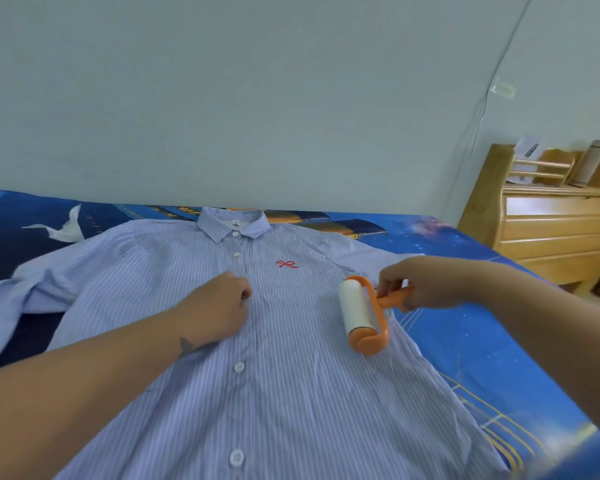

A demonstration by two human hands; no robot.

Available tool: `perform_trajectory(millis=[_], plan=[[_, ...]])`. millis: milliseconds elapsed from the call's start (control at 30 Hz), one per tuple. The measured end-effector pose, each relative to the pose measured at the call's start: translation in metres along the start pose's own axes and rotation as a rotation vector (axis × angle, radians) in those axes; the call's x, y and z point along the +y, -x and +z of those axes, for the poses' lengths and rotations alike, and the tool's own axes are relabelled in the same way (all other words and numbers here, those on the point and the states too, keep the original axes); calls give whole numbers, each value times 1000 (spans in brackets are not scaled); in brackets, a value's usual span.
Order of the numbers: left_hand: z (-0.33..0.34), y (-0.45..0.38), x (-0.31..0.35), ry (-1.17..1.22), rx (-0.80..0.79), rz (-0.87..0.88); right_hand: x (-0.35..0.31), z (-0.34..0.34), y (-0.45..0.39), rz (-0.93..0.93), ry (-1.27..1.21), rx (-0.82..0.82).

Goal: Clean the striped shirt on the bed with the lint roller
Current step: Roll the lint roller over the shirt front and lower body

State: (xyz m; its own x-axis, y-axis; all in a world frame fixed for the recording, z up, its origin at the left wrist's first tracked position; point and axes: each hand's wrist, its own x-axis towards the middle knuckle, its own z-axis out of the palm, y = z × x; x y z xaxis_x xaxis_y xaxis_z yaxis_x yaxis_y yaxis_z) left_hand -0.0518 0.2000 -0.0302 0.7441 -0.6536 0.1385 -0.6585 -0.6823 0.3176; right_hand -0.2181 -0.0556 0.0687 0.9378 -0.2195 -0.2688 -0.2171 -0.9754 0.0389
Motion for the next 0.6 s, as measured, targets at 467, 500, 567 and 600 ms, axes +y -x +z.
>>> perform_trajectory(millis=[467, 500, 567, 600], plan=[[-2, 18, -16, 203, -82, -30, -121, 1, -57, -246, 14, 45], [-3, 18, -17, 205, -98, -22, -125, 1, -59, -252, 21, 52], [-3, 18, -17, 199, -111, -25, -125, 2, -60, -253, 17, 58], [-3, 19, -18, 188, -112, -34, -123, 3, -59, -248, 7, 57]])
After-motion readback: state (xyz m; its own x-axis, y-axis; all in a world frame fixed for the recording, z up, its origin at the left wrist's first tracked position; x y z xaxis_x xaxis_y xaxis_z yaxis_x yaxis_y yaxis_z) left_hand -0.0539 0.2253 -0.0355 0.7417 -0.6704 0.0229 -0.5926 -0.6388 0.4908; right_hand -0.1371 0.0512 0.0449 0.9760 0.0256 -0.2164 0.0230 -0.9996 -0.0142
